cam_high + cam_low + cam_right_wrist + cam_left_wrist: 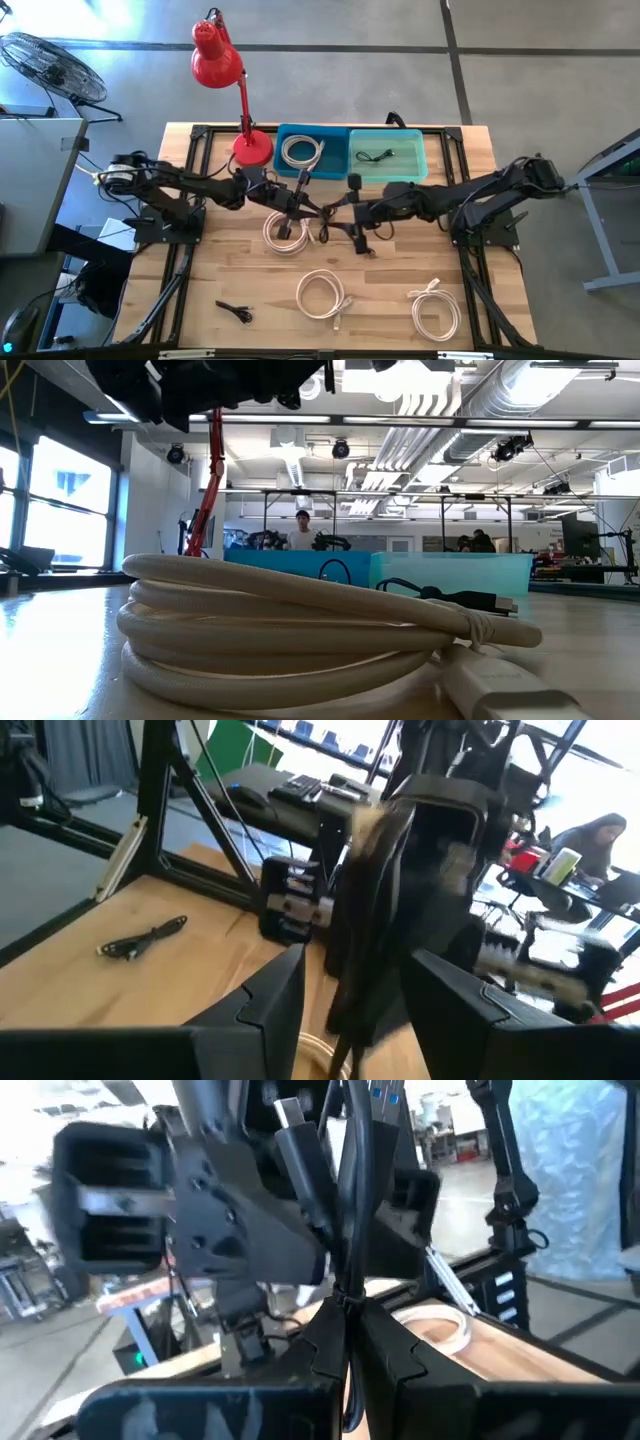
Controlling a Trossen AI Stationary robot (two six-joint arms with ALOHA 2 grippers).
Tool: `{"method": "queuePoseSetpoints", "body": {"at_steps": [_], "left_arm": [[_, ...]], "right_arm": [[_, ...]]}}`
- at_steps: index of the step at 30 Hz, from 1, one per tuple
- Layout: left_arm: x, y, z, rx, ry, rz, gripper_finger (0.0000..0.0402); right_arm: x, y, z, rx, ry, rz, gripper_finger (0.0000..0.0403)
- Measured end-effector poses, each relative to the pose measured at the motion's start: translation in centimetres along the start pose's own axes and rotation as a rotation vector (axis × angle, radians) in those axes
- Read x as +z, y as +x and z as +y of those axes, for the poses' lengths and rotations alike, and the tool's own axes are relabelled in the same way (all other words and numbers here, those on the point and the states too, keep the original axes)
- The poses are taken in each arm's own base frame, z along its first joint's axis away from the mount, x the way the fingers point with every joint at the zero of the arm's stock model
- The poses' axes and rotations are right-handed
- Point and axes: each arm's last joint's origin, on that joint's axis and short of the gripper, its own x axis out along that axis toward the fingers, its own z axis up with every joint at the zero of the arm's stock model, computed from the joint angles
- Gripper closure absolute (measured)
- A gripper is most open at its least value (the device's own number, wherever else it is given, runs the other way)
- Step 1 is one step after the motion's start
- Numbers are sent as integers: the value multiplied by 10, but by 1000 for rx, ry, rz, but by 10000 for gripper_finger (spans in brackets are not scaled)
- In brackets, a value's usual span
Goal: Pick & Place USB Port
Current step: Put the black charger cable into the green bin
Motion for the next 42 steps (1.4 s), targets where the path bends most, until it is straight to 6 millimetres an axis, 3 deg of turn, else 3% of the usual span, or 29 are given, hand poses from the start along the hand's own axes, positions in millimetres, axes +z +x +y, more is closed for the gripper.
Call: {"method": "queuePoseSetpoints", "body": {"at_steps": [7, 12, 17, 23, 28, 34, 42], "left_arm": [[0, 7, 3, -31, 40, 37, 398], [0, 7, 3, -26, 93, 37, 372], [0, 7, 4, 12, 121, 48, 321], [7, 2, 5, 35, 116, 73, 288], [13, -8, 4, 39, 104, 181, 283], [30, -25, 3, 119, 162, 279, 283], [48, -49, 3, 267, 163, 412, 282]], "right_arm": [[19, 12, -5, 12, -17, 36, 263], [22, 11, -7, 5, -39, 67, 360], [22, 10, -9, -70, -76, 95, 357], [24, -1, -15, -206, -137, 183, 357], [36, -29, -28, -395, -173, 284, 357], [35, -74, -53, -675, -226, 530, 357], [14, -127, -101, -709, 95, 631, 357]]}}
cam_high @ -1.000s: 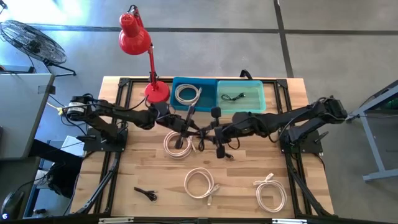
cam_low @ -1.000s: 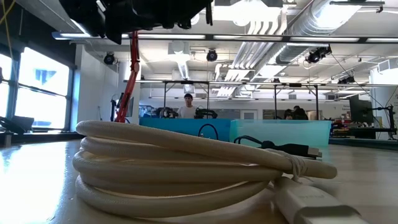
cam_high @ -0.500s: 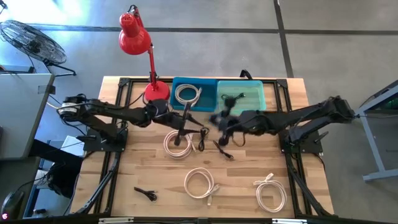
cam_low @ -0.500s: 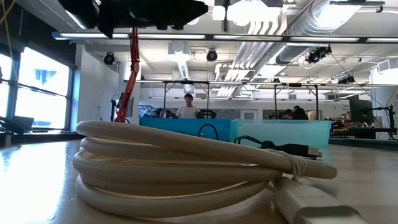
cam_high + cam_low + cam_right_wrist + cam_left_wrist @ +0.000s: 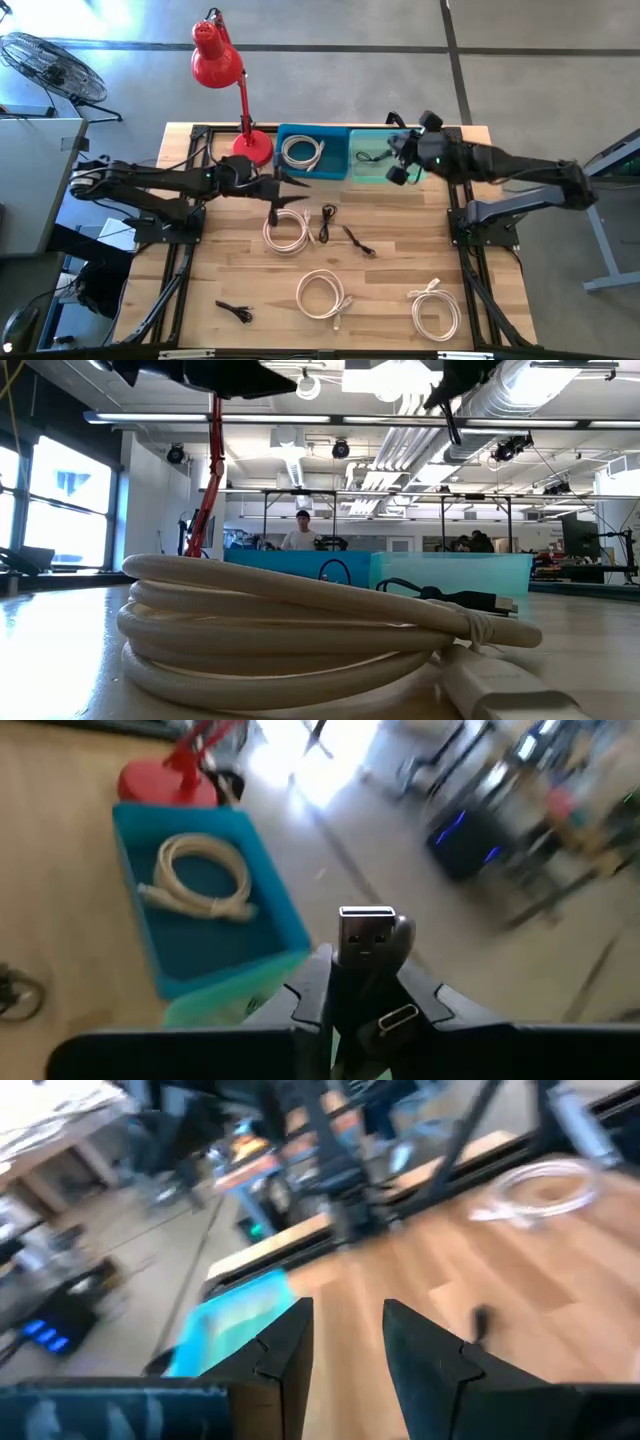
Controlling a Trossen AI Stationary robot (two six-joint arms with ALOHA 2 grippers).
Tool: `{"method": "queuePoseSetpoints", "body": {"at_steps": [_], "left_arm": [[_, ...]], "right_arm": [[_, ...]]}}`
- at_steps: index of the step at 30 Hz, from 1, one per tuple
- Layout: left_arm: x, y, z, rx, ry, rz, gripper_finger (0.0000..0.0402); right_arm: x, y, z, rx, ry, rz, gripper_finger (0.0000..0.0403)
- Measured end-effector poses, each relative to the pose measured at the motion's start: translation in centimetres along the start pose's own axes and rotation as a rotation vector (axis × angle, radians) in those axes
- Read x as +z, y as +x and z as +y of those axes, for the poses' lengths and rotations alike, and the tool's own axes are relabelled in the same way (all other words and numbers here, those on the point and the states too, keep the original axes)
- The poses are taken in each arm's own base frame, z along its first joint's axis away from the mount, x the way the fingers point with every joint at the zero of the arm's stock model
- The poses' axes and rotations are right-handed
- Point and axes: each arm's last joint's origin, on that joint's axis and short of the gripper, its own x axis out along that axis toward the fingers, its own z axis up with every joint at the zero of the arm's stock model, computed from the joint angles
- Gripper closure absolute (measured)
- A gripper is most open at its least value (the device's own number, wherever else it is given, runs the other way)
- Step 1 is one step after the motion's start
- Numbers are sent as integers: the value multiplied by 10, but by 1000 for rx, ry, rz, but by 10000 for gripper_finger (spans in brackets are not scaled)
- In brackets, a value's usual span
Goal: Pick & Place USB Port
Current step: Put the black charger cable into the green bin, then put the brown charger cable into the blue bin
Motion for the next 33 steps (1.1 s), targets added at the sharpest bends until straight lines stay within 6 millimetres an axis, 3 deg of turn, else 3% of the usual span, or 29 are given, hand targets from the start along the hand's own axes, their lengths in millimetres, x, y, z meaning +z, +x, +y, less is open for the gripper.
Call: {"method": "queuePoseSetpoints", "body": {"at_steps": [5, 12, 20, 29, 33], "left_arm": [[-1, -16, 3, 85, -25, 107, 282], [-13, -32, 5, 256, -16, 357, 282], [-26, -37, -1, 219, 7, 509, 282], [-37, -43, -7, 174, -27, 639, 282], [-38, -43, -7, 172, -28, 645, 282]], "right_arm": [[-16, 24, -18, 97, 121, 108, 357], [-51, 81, -25, 109, 199, 285, 357], [-85, 138, -29, 109, 232, 415, 355], [-94, 153, -27, 111, 241, 449, 183], [-87, 150, -29, 139, 262, 382, 137]]}}
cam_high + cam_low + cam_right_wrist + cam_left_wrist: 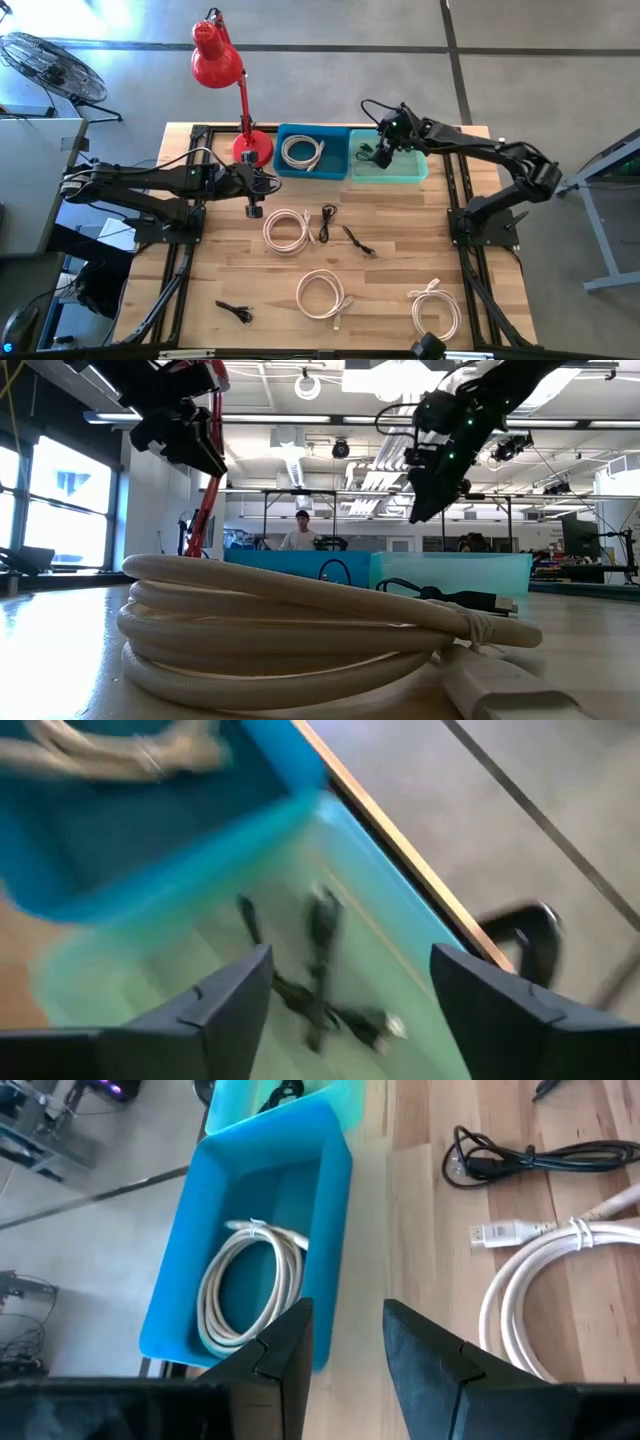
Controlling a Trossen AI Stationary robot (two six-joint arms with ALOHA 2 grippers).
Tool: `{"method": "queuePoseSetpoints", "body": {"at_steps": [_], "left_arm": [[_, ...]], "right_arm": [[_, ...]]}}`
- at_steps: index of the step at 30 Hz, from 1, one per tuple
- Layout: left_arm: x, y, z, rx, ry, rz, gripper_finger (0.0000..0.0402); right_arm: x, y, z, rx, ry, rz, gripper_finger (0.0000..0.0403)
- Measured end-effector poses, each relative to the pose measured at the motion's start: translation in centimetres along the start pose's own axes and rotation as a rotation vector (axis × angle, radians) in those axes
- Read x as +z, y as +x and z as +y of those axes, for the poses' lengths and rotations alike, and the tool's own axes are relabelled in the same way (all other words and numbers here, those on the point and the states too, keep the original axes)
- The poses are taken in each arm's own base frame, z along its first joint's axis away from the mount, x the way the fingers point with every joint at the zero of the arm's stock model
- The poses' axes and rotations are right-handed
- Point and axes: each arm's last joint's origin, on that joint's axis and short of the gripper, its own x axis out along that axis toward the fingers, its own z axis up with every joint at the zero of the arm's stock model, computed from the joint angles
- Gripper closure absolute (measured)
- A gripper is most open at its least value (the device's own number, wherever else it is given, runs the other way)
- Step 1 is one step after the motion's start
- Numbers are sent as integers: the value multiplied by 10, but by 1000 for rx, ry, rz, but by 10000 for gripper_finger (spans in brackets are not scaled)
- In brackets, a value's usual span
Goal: Pick & Place USB Port
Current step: Put the brown charger cable into the blue bin
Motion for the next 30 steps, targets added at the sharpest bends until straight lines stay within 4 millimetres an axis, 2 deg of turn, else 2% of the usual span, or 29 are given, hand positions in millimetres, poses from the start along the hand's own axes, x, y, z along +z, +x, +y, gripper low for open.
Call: {"method": "queuePoseSetpoints", "body": {"at_steps": [3, 8, 16, 20, 24, 30], "left_arm": [[-1, 0, 0, -5, 5, 12, 282], [-5, 0, -2, -23, 20, 45, 282], [-10, 0, -4, -59, 85, 87, 282], [-14, -2, -9, -208, 85, 93, 282], [-20, 1, -18, -374, -97, 174, 282], [-23, 20, -29, -422, -246, 304, 282]], "right_arm": [[8, -9, 2, 113, 8, -95, 121], [19, -35, 11, 385, -21, -251, 117], [15, -77, 52, 715, -212, -323, 117], [9, -89, 77, 768, -280, -310, 117], [5, -97, 99, 718, -336, -312, 117], [-2, -104, 117, 589, -381, -303, 116]]}}
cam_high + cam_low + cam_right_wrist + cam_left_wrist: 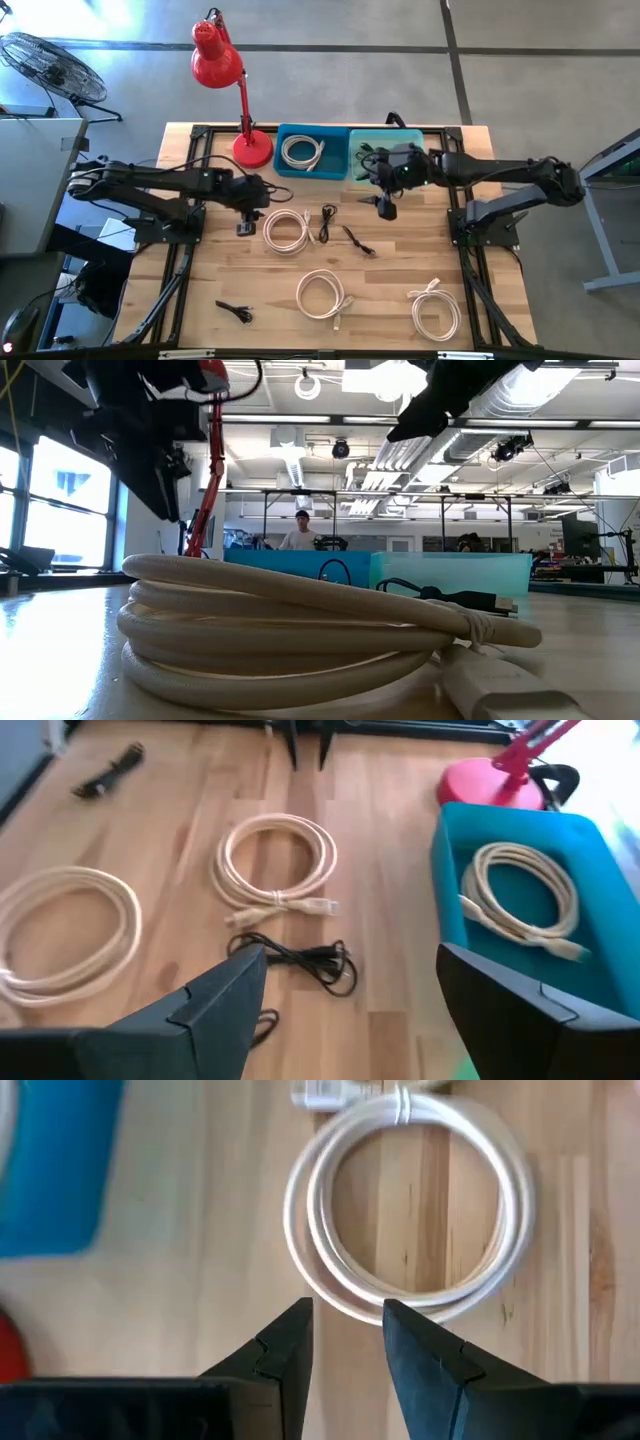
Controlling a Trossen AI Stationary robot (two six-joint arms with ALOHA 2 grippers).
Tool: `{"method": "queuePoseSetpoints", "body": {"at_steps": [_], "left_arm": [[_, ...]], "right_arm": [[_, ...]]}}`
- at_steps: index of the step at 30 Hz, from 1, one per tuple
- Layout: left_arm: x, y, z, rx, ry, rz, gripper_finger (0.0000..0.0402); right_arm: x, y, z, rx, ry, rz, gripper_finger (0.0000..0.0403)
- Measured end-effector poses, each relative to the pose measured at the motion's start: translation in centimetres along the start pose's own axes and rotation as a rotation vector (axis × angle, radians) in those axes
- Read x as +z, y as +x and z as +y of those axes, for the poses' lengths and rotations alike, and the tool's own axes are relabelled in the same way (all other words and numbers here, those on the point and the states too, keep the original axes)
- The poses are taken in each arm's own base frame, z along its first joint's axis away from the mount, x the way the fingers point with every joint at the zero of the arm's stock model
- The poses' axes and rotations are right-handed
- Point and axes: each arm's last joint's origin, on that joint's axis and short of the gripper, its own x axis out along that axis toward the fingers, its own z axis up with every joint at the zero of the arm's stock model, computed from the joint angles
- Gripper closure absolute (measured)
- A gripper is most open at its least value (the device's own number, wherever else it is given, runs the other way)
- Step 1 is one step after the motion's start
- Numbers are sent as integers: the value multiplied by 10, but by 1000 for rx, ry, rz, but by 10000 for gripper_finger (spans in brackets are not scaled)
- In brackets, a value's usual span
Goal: Pick & Place USB Port
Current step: Put the brown charger cable into the blue bin
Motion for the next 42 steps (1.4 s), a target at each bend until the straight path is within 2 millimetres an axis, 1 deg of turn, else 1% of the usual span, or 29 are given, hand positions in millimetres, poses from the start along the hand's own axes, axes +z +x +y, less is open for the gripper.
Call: {"method": "queuePoseSetpoints", "body": {"at_steps": [3, 6, 9, 13, 15, 18, 22, 26, 31, 35, 37, 42], "left_arm": [[4, 15, -2, -42, -22, 33, 282], [7, 30, -4, -97, -20, 58, 282], [9, 37, -5, -148, -18, 63, 282], [10, 36, -6, -173, 21, 45, 282], [10, 32, -6, -171, 32, 31, 282], [11, 28, -5, -164, 39, 11, 282], [12, 24, -5, -146, 72, -17, 282], [12, 22, -3, -108, 100, -25, 282], [13, 22, -3, -80, 131, -34, 282], [16, 22, -2, -77, 149, -71, 282], [18, 22, -2, -76, 157, -86, 282], [21, 22, -3, -76, 170, -121, 282]], "right_arm": [[-1, 1, 9, -13, -13, 25, 116], [-3, 1, 18, 9, -6, 52, 116], [-5, 1, 27, 40, 3, 81, 116], [-12, 0, 43, 95, -18, 161, 116], [-18, -2, 51, 119, 10, 230, 116], [-30, -6, 61, 128, 127, 370, 116], [-48, -17, 75, 108, 337, 605, 116], [-58, -27, 94, 122, 494, 762, 116], [-62, -36, 121, 151, 560, 828, 116], [-71, -43, 144, 117, 552, 885, 116], [-80, -43, 155, 101, 551, 911, 116], [-114, -35, 181, 120, 592, 986, 116]]}}
